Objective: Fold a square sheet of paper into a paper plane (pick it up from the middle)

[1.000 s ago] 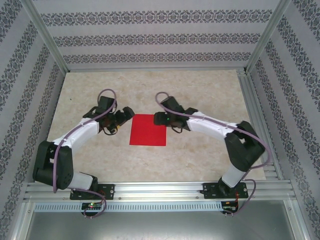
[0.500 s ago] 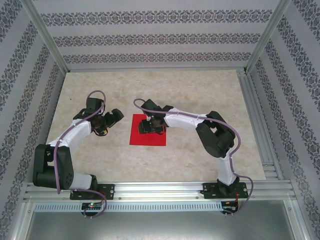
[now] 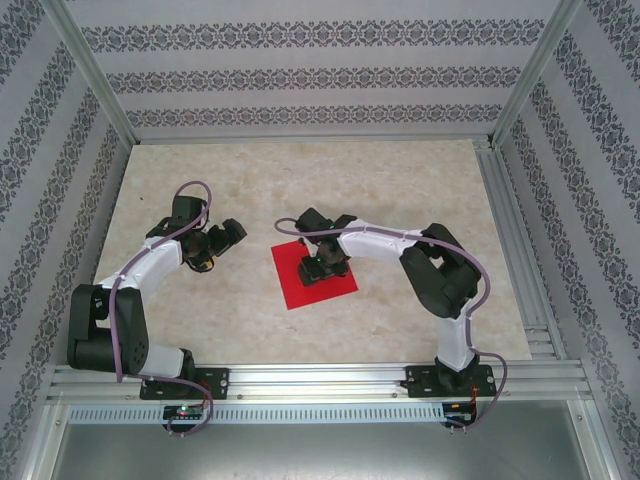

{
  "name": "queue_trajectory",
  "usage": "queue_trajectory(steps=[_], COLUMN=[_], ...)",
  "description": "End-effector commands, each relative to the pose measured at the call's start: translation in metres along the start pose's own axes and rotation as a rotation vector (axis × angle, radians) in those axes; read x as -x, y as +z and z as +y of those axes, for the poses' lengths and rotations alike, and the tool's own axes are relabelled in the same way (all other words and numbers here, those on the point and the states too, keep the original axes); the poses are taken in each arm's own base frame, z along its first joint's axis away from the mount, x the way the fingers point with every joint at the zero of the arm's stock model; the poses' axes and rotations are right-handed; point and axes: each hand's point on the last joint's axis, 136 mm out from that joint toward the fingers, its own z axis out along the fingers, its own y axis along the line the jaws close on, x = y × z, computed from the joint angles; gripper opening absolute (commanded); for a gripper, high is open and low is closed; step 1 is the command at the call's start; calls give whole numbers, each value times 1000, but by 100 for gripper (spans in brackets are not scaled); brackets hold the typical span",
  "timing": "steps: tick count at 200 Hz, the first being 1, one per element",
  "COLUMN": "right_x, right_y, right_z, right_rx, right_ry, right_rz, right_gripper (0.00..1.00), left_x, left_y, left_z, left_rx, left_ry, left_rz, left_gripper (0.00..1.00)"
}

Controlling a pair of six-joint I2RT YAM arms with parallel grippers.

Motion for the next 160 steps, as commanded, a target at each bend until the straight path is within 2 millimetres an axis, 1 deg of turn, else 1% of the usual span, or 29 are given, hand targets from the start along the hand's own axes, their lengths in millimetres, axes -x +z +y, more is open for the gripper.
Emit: queue_trajectory(steps=[1, 20, 33, 46, 71, 84, 117, 160], right_x=[-22, 5, 20, 28, 37, 38, 41, 41], right_y=[-7, -30, -42, -48, -43, -37, -27, -13], right_z=[-29, -7, 1, -1, -10, -13, -17, -13], right_rx=[-90, -58, -69, -120, -212, -239, -267, -240], right_ry=[-15, -7, 20, 56, 89, 73, 26, 16], right_rz=[64, -50, -113, -155, -178, -161, -125, -79], right_gripper=[59, 67, 74, 81, 98, 98, 98, 98], left_x=[6, 6, 6, 5, 3, 3, 3, 0], left_y=[-2, -3, -3, -4, -5, -6, -8, -7], left_z=[-3, -4, -2, -1, 3, 4, 7, 8], left_rx=[-13, -14, -11, -10, 1, 7, 21, 19], left_ry=[15, 12, 5, 2, -3, -1, 3, -2], left_rz=[-6, -8, -10, -14, -22, -23, -30, -21], left_gripper=[100, 100, 100, 100, 100, 100, 100, 100])
